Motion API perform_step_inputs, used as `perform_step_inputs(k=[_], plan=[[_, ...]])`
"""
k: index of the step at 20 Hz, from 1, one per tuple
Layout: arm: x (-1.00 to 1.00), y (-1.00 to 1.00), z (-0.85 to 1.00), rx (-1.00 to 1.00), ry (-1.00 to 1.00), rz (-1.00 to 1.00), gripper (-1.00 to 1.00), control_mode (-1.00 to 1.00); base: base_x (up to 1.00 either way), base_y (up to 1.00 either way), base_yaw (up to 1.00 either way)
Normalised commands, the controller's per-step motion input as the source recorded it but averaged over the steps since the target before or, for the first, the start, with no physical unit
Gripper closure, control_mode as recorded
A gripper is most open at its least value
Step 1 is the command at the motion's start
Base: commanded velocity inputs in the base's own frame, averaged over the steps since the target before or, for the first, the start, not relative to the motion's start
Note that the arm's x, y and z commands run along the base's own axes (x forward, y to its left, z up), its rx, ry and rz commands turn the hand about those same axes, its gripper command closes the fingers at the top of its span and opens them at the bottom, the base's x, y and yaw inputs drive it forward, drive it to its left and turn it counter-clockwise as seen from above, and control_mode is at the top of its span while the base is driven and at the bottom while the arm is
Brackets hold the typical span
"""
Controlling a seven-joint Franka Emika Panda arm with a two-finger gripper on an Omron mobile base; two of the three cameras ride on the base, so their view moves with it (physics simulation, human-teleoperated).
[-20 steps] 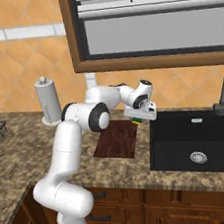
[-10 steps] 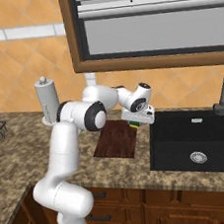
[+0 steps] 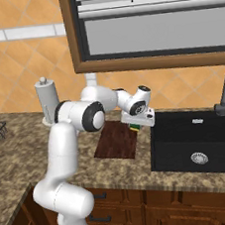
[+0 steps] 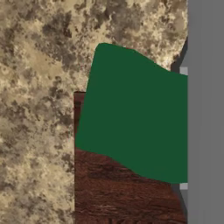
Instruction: Pick up the sponge from the counter and clean the cutting board by briefly scrubbing or pressing down on the cutting board. Once finished, release the sponge.
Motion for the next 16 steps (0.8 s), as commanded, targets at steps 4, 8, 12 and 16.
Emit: perform_step_inputs(k=[4,8,12,16], plan=[[-0.64,0.00,0.00,0.00,0.00,0.00,1.00,-1.00,0.00,0.00,0.00],[-0.78,0.00,0.00,0.00,0.00,0.00,1.00,-1.00,0.00,0.00,0.00],[-0.69,0.11,0.00,0.00,0.00,0.00,1.00,-1.00,0.00,0.00,0.00],[-0.72,0.14,0.00,0.00,0.00,0.00,1.00,-1.00,0.00,0.00,0.00]])
